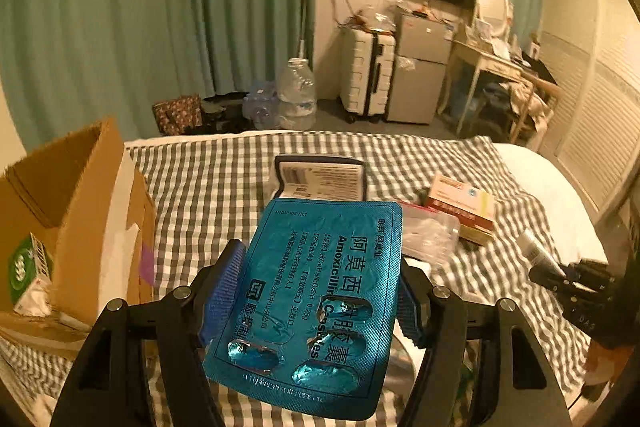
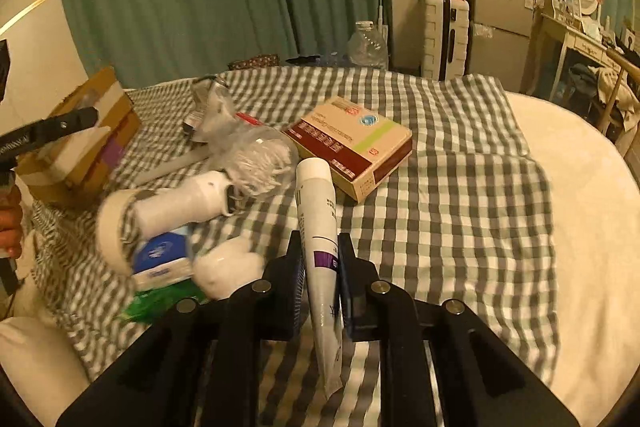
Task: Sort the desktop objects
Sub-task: 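Lift the teal blister pack with the left gripper while the right gripper grasps the white tube, then carry the blister pack and white tube to the cardboard box and release both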
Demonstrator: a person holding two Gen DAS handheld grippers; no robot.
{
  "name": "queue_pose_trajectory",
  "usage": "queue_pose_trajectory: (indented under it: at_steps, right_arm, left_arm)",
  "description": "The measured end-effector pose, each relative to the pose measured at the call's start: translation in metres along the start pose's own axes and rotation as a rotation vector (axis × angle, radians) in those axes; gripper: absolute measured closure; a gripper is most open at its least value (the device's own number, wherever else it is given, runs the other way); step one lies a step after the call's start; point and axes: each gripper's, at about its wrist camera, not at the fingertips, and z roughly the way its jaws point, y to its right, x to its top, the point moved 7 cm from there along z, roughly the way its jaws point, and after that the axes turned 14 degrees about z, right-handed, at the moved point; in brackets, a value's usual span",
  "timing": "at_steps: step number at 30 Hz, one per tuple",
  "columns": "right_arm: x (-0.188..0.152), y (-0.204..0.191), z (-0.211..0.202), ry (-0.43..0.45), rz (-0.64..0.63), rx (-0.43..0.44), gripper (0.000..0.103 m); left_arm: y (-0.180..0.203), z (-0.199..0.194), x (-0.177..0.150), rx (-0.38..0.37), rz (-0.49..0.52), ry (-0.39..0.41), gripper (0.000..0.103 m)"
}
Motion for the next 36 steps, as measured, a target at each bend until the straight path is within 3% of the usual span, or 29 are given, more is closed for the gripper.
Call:
queue_pose_trajectory:
  at_steps: [8,14,21,29,36]
  right_arm:
    - [0.027,-0.057,-0.082,0.097,-0.148,-0.019,0.088]
    - [0.043,-0.116,-0.132,0.174,-0.197,0.004,0.088]
    - [0.043,-0.182,-0.162,0.206,-0.303,0.014,0.088]
    - [0.053,-0.264,-0.159,0.182,-0.362,0.097,0.088]
    - [0.047,-0.353,-0.111,0.102,-0.463,0.174,0.088]
  left_arm:
    - [-0.008,-0.064,0.019,0.005,0.033,0.075,0.034]
    - [-0.032,-0.104,0.031,-0.073,-0.057,0.071,0.034]
    - [-0.077,-0.144,0.033,-0.047,-0.094,0.101,0.034]
    - [-0.142,-0.17,0.011,0.037,-0.124,0.116,0.033]
    - [-0.215,-0.154,-0.021,0.103,-0.186,0.088,0.033]
